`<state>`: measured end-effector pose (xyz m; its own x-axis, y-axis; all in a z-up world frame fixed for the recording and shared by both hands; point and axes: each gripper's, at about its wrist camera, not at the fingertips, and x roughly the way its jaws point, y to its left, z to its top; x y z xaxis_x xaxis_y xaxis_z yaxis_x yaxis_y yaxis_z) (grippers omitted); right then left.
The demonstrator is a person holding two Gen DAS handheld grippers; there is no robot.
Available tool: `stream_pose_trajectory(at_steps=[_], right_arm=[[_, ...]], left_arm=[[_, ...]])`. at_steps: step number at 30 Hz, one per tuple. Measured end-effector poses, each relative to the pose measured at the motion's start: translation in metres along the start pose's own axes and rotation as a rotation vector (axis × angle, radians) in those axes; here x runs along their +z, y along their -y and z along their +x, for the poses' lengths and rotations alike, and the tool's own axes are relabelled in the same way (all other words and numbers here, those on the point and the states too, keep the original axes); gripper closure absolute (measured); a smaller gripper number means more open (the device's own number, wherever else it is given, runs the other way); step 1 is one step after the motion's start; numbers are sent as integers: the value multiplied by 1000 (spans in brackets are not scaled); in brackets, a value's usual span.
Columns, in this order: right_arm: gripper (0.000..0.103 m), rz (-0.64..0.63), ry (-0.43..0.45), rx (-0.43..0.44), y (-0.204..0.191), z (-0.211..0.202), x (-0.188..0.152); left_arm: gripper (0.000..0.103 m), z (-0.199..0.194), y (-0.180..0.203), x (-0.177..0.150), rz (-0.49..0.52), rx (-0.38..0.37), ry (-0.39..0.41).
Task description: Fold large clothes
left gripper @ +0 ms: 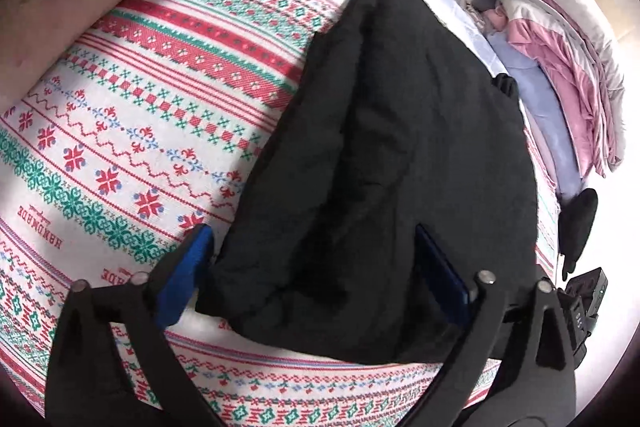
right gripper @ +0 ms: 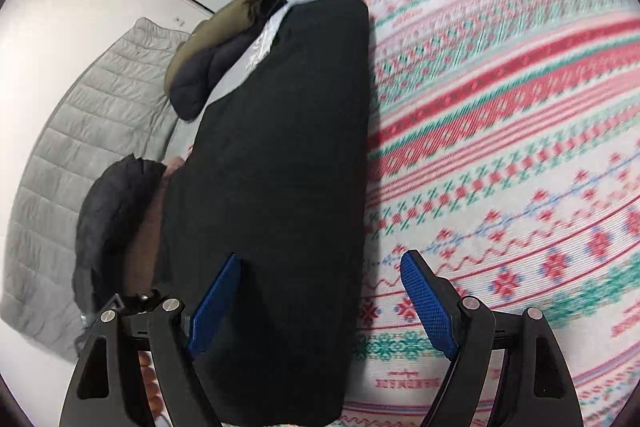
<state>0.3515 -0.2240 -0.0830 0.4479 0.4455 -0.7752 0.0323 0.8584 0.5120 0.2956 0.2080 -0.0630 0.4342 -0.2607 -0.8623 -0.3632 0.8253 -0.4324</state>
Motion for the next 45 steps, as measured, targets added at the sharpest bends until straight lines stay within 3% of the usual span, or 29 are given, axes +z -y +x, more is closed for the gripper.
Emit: stream_pose_trajectory(at_steps=[10, 14, 16, 18, 20, 23, 27, 29, 31, 34, 36, 38, 42, 45], right_arm=[[16, 151, -42, 180, 25, 25, 0], [15, 139, -35, 193, 22, 36, 2], [20, 67, -24, 146, 9, 35, 1], [42, -75, 25, 41, -15, 28, -3], [51, -168, 75, 2, -34, 16, -7], [55, -284, 132, -29, -60, -3, -13], [56, -411, 221, -132, -82, -46, -21], [56, -445, 259, -181, -80, -74, -24], [56, -413, 240, -201, -64, -83, -17], [53, -257, 124, -166, -7, -67, 1], [48, -99, 44, -152, 37, -50, 8], [47, -11, 21, -41, 63, -51, 11], [46, -33, 27, -72, 57, -52, 12], [44, -17, 22, -69, 59, -50, 11]], left_arm=[[5, 7, -11, -4, -75, -88, -29], [25, 3, -7, -6, -66, -99, -12], [35, 1, -3, -7, -67, -100, 6], [47, -5, 3, -9, -57, -98, 41], [53, -9, 10, -11, -48, -96, 68], [57, -16, 24, -15, 0, -113, 83], [59, -21, 53, -27, 42, -234, 44], [58, -20, 76, -35, 100, -218, 29], [58, -12, 96, -44, 156, -143, 8], [54, -7, 109, -51, 203, -60, 28], [49, -7, 107, -46, 188, -85, 1], [44, -3, 101, -40, 156, -121, -33], [38, 1, 81, -33, 59, -209, -93], [38, -4, 85, -40, 67, -209, -86]])
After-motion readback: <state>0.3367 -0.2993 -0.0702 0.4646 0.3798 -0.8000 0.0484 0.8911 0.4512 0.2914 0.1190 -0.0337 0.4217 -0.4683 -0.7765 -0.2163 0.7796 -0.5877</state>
